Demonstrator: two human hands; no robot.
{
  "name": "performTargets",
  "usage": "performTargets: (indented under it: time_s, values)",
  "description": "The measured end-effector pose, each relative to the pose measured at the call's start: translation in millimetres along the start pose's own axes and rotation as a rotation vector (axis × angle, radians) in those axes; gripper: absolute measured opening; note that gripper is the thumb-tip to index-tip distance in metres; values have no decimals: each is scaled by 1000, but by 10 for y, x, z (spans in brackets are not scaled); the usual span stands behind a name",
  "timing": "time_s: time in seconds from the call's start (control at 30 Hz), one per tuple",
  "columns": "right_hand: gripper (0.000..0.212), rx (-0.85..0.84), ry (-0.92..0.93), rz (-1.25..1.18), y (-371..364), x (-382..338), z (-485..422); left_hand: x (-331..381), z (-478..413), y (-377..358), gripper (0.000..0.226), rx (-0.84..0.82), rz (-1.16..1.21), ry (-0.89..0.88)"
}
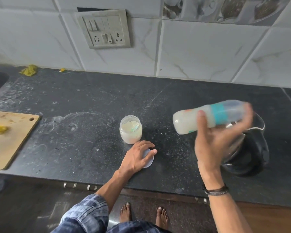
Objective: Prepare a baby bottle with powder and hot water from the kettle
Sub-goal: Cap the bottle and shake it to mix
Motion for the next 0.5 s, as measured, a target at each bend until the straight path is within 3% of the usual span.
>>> performTargets:
  time_s: [0.07,0.1,0.27,0.4,0.5]
  values:
    - [89,-231,-115,27,-200,58,49,-19,14,2,56,-2,-4,-6]
    - [88,-263,-127,11,-206,48,68,-16,15,-1,56,-5,-3,-12]
    - [85,-13,109,-11,19,-136,-6,11,-3,6,57,3,-10,-11]
    - [87,-299,-147,-20,-281,19,38,-1,19,4,59,-2,-5,-16]
    - [85,-94,10,-75,-40,-170,-71,7,12,1,60,-9,-10,-7]
Point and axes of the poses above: each hand's wrist, its own z-axis away from the middle knuckle, its own y-axis out of the back of the hand, x = y × z, the point moved 8 cm from there along -z, towards the middle knuckle, and after that the axes turned 6 degrees about -y, right-handed, at the moved point
